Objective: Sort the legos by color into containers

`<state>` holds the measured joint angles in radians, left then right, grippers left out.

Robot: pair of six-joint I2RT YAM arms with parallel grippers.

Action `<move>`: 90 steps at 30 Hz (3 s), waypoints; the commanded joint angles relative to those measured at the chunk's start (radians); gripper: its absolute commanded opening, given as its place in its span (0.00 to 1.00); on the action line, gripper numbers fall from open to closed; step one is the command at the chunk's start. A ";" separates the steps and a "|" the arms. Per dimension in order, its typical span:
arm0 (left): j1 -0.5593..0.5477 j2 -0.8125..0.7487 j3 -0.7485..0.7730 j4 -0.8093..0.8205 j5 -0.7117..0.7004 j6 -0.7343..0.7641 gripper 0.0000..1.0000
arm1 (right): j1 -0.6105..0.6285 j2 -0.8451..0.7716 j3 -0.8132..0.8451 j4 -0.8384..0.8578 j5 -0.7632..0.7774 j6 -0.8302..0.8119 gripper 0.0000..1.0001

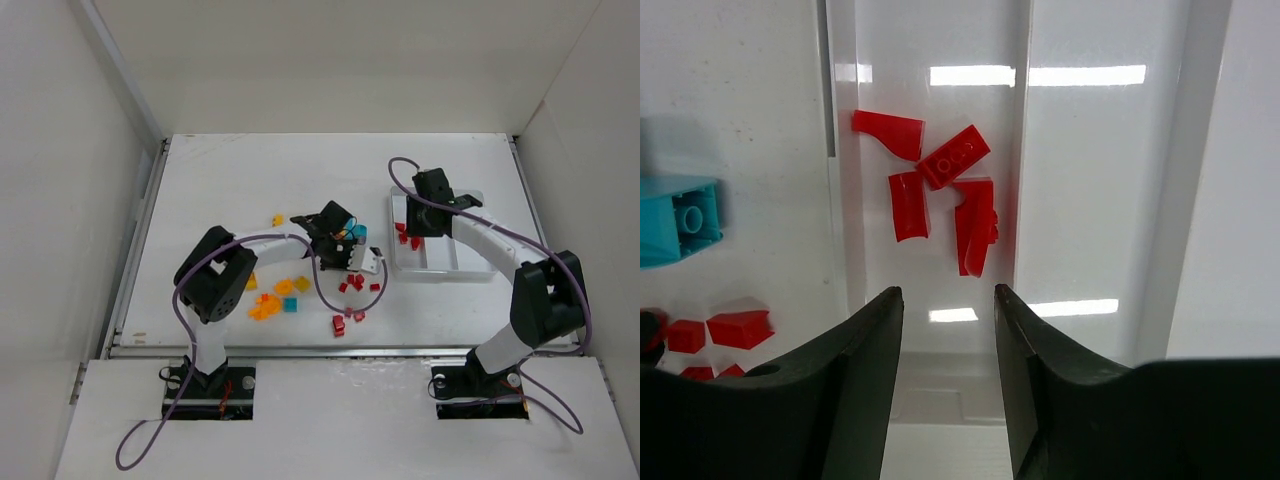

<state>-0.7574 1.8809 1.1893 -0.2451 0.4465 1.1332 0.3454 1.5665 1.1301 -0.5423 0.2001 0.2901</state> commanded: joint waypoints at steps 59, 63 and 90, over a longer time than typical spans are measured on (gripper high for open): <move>0.009 -0.770 -0.491 0.191 -0.272 -0.530 1.00 | 0.277 0.251 0.195 -0.071 -0.157 -0.295 0.61; 0.018 -0.781 -0.502 0.202 -0.291 -0.530 1.00 | 0.305 0.251 0.163 -0.033 -0.166 -0.324 0.61; 0.027 -0.743 -0.524 0.262 -0.321 -0.521 1.00 | 0.349 0.340 0.129 0.036 -0.128 -0.333 0.25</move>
<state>-0.7372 1.1370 0.6735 -0.0196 0.1287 0.6189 0.6888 1.8938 1.2671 -0.5388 0.0486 -0.0463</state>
